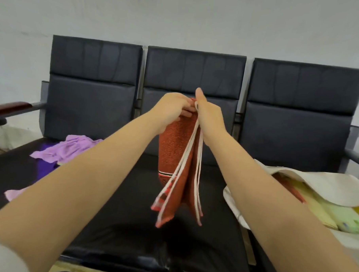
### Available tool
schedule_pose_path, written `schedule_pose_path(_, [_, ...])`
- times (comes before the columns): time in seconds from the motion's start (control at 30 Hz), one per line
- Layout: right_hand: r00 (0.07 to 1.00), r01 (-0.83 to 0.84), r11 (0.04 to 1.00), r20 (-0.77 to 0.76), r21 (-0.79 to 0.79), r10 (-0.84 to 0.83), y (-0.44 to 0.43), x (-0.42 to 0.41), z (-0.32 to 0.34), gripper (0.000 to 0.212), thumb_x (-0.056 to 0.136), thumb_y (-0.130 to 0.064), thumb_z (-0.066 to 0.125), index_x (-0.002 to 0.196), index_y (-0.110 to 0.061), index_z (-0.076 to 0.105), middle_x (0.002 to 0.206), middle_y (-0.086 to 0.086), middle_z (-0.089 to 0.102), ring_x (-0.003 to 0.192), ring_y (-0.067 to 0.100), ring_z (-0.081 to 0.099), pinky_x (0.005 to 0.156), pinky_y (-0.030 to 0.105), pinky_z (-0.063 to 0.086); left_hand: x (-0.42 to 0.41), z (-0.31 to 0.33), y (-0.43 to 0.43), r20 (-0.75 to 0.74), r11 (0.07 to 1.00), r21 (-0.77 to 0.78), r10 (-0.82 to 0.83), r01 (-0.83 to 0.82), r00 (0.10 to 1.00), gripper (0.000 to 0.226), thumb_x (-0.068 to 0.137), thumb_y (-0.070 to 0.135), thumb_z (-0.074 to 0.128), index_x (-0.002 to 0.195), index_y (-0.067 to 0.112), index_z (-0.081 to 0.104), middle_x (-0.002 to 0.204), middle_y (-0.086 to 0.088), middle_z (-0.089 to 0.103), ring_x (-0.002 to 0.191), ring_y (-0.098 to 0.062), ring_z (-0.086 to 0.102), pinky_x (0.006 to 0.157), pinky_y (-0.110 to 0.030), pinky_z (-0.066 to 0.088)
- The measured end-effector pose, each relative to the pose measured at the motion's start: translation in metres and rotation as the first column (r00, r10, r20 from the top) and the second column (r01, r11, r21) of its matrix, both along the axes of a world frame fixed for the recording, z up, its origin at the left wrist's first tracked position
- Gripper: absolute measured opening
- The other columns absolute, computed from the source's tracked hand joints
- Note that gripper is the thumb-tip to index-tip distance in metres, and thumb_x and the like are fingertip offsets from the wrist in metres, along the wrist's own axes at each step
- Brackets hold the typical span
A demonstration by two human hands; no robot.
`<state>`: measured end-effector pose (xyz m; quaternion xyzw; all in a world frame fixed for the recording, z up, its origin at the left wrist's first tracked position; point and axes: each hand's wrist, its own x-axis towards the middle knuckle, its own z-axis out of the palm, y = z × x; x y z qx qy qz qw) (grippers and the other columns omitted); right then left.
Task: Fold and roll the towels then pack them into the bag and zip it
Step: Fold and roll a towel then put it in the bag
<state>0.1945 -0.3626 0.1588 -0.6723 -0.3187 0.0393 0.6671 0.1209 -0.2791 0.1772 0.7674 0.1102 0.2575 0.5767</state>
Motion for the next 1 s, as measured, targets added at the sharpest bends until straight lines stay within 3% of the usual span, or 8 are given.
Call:
schedule_pose_path(0.17, [0.943, -0.300, 0.954, 0.146, -0.026, 0.300, -0.022, 0.019, -0.008, 0.018, 0.086, -0.009, 0.068, 0.100, -0.019, 0.074, 0.101, 0.007, 0.074, 0.098, 0.023, 0.070, 0.094, 0.042, 0.054, -0.017, -0.010, 0.018, 0.177, 0.998, 0.062, -0.036, 0.025, 0.983, 0.033, 0.081, -0.014, 0.043, 0.088, 0.012, 0.063, 0.091, -0.006, 0.069, 0.086, -0.015, 0.069, 0.079, -0.026, 0.054])
schedule_pose_path(0.27, [0.959, -0.261, 0.964, 0.127, 0.044, 0.254, -0.028, 0.027, -0.006, 0.024, 0.090, -0.001, 0.060, 0.099, -0.018, 0.073, 0.102, 0.008, 0.074, 0.099, 0.023, 0.069, 0.095, 0.043, 0.053, -0.023, -0.025, 0.040, 0.314, 0.913, 0.339, 0.120, -0.229, 0.942, 0.021, 0.079, 0.012, 0.062, 0.094, 0.025, 0.055, 0.097, 0.005, 0.061, 0.090, -0.010, 0.058, 0.080, -0.025, 0.045])
schedule_pose_path(0.37, [0.962, -0.240, 0.970, 0.145, 0.036, 0.233, -0.035, 0.032, -0.003, 0.021, 0.089, 0.001, 0.061, 0.100, -0.013, 0.073, 0.102, 0.009, 0.073, 0.098, 0.022, 0.069, 0.093, 0.039, 0.054, -0.031, -0.043, 0.063, 0.110, 0.803, 0.592, 0.008, -0.072, 0.994, 0.035, 0.067, 0.044, 0.071, 0.093, 0.026, 0.056, 0.105, -0.003, 0.064, 0.097, -0.019, 0.060, 0.089, -0.031, 0.046])
schedule_pose_path(0.53, [0.969, -0.178, 0.984, 0.175, 0.003, 0.175, -0.038, 0.031, -0.003, 0.022, 0.085, 0.000, 0.068, 0.099, -0.016, 0.074, 0.097, 0.001, 0.073, 0.096, 0.015, 0.069, 0.091, 0.030, 0.054, -0.038, -0.059, 0.071, -0.108, 0.859, 0.491, -0.108, 0.148, 0.988, 0.036, 0.074, 0.016, 0.081, 0.096, 0.020, 0.052, 0.088, -0.001, 0.068, 0.078, -0.007, 0.061, 0.077, -0.024, 0.044])
schedule_pose_path(0.77, [0.962, -0.037, 0.999, 0.271, -0.002, 0.037, -0.048, 0.041, 0.003, 0.016, 0.082, -0.001, 0.071, 0.095, -0.011, 0.071, 0.090, 0.003, 0.072, 0.085, 0.012, 0.069, 0.079, 0.024, 0.056, -0.046, -0.038, 0.070, -0.203, 0.876, 0.438, -0.122, 0.202, 0.971, 0.023, 0.084, 0.026, 0.069, 0.083, 0.003, 0.067, 0.084, -0.004, 0.060, 0.082, -0.014, 0.057, 0.083, -0.025, 0.046])
schedule_pose_path(0.87, [0.848, 0.085, 0.966, 0.527, -0.243, 0.057, -0.054, 0.047, 0.005, 0.013, 0.086, -0.007, 0.068, 0.097, -0.013, 0.074, 0.090, -0.001, 0.072, 0.087, 0.013, 0.067, 0.086, 0.028, 0.052, -0.039, -0.026, 0.073, -0.262, 0.522, 0.846, 0.228, 0.109, 0.938, 0.054, 0.085, 0.058, 0.052, 0.079, 0.006, 0.062, 0.088, 0.000, 0.055, 0.088, -0.019, 0.056, 0.086, -0.030, 0.040])
schedule_pose_path(0.93, [0.796, 0.192, 0.941, 0.604, -0.278, 0.016, -0.056, 0.049, 0.004, 0.013, 0.088, -0.011, 0.066, 0.099, -0.013, 0.074, 0.091, -0.003, 0.070, 0.089, 0.011, 0.065, 0.087, 0.026, 0.048, -0.038, -0.020, 0.071, 0.022, 0.293, 0.946, 0.368, -0.139, 0.929, 0.041, 0.085, 0.054, 0.059, 0.068, 0.017, 0.053, 0.076, 0.003, 0.055, 0.081, -0.023, 0.059, 0.080, -0.033, 0.039])
schedule_pose_path(1.0, [0.927, 0.003, 0.980, 0.369, -0.201, 0.073, -0.063, 0.049, 0.004, 0.012, 0.089, -0.006, 0.065, 0.097, -0.011, 0.071, 0.089, -0.001, 0.070, 0.086, 0.012, 0.065, 0.085, 0.027, 0.049, -0.038, -0.013, 0.071, 0.166, 0.566, 0.763, 0.294, -0.311, 0.941, 0.034, 0.079, 0.039, 0.074, 0.064, 0.016, 0.054, 0.066, 0.001, 0.055, 0.066, -0.017, 0.055, 0.066, -0.029, 0.038])
